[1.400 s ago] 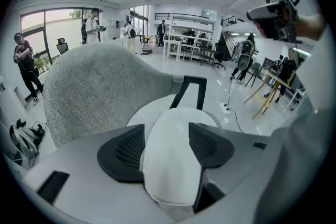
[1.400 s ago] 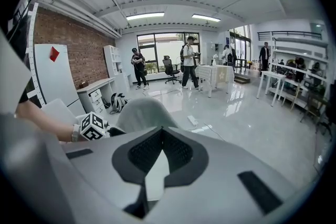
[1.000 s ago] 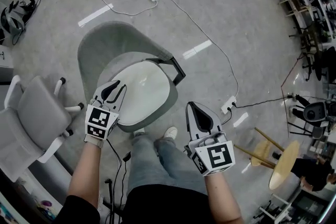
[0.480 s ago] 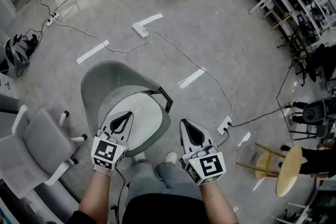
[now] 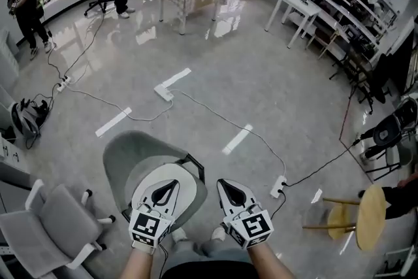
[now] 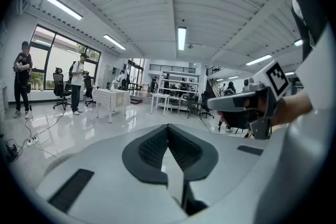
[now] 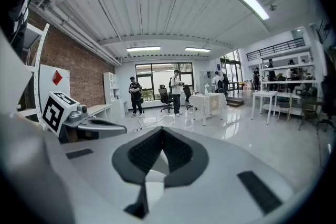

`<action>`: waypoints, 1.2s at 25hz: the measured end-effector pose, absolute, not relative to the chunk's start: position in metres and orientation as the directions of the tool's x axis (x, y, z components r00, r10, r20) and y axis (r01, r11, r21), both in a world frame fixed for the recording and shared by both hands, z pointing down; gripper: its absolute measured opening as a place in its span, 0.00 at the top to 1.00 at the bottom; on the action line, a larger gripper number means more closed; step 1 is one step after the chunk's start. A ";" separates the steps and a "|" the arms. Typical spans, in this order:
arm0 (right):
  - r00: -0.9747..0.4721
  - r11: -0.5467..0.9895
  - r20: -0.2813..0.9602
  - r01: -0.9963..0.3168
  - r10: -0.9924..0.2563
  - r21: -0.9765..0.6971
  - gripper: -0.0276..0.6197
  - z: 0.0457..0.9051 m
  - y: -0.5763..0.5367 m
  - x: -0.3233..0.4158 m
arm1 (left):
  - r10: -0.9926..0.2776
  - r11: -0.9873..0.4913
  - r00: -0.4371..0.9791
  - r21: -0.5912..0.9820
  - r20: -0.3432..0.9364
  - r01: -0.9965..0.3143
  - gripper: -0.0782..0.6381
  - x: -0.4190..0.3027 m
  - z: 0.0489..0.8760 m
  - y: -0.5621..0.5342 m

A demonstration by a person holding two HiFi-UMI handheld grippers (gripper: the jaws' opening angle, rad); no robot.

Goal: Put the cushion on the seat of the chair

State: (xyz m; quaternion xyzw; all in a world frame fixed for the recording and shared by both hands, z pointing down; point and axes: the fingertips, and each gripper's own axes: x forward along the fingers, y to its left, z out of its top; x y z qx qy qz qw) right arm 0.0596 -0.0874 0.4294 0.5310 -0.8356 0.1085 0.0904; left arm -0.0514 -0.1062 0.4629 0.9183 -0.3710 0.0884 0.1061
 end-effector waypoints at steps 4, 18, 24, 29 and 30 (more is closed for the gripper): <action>-0.415 0.405 0.231 -0.910 -0.880 -0.090 0.95 0.410 -0.085 0.073 | -0.648 -0.726 0.731 0.116 0.216 -0.678 0.87 -0.032 0.439 -0.096; -0.415 0.412 0.102 -0.910 -0.904 -0.049 0.95 0.355 -0.070 0.130 | -0.671 -0.729 0.730 0.063 0.127 -0.681 0.87 0.021 0.379 -0.078; -0.422 0.420 0.049 -0.906 -0.905 -0.050 0.95 0.336 -0.070 0.143 | -0.678 -0.729 0.727 0.025 0.109 -0.684 0.87 0.032 0.366 -0.069; -0.424 0.422 0.031 -0.905 -0.905 -0.054 0.95 0.331 -0.073 0.152 | -0.689 -0.718 0.717 0.032 0.108 -0.695 0.87 0.037 0.361 -0.070; -0.425 0.423 0.029 -0.905 -0.905 -0.050 0.95 0.331 -0.074 0.152 | -0.690 -0.717 0.716 0.029 0.109 -0.696 0.87 0.038 0.360 -0.070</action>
